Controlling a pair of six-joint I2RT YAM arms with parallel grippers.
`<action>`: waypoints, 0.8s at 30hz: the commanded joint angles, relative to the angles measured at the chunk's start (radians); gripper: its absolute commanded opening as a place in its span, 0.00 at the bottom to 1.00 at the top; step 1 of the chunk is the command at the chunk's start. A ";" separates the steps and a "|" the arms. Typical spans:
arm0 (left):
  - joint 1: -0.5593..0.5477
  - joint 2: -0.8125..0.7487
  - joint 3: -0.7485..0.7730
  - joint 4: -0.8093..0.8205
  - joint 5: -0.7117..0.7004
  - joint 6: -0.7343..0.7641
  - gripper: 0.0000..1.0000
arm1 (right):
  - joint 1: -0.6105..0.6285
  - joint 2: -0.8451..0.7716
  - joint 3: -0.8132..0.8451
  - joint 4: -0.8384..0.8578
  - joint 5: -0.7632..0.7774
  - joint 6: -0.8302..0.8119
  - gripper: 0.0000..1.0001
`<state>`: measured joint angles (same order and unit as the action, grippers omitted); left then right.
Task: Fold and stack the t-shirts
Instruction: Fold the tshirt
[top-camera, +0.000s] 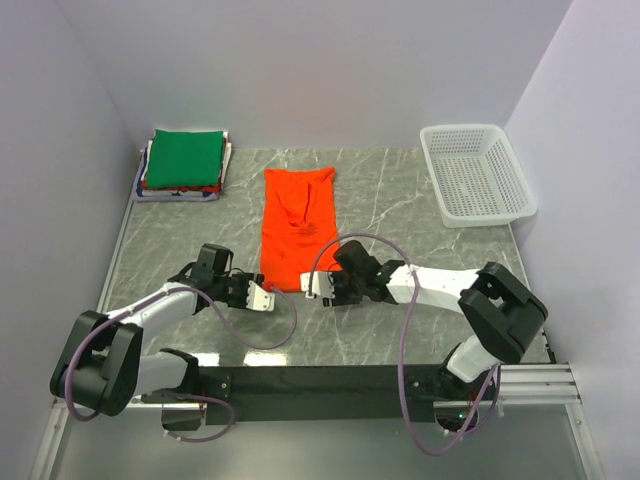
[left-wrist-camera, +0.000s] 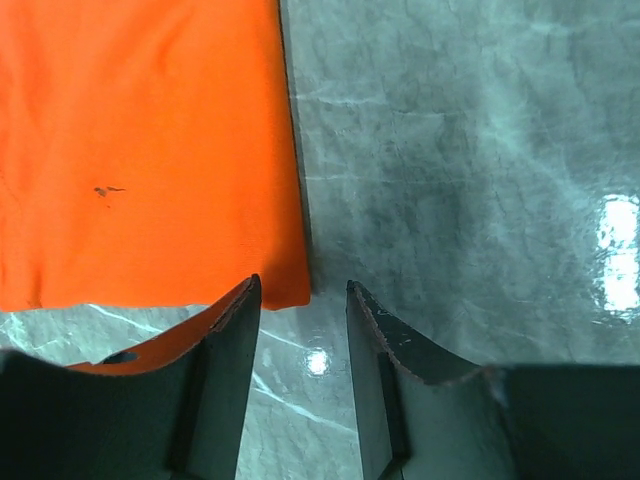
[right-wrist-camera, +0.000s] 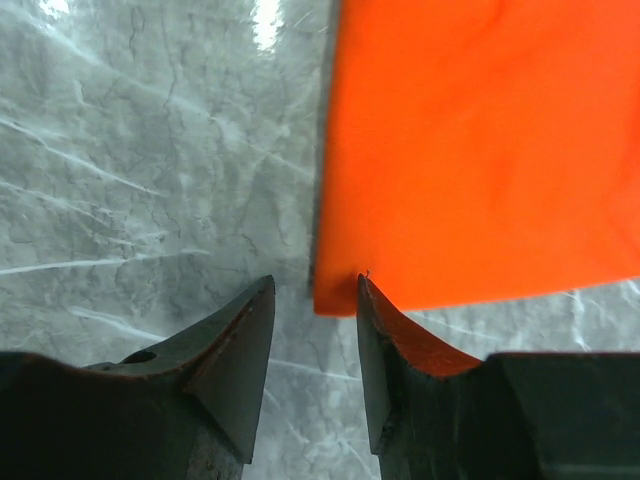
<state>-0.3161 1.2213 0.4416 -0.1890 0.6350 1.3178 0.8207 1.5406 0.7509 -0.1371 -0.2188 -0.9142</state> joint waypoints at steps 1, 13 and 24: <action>-0.005 0.021 0.017 0.014 0.008 0.052 0.46 | 0.008 0.036 0.060 -0.050 0.007 -0.051 0.45; -0.031 0.092 0.037 0.036 -0.026 0.106 0.34 | 0.014 0.150 0.151 -0.130 0.067 -0.054 0.13; -0.043 0.014 0.121 -0.096 0.009 -0.025 0.01 | 0.014 0.064 0.217 -0.260 0.045 0.029 0.00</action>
<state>-0.3508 1.3025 0.5095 -0.2085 0.6044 1.3483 0.8272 1.6680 0.9165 -0.2882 -0.1650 -0.9337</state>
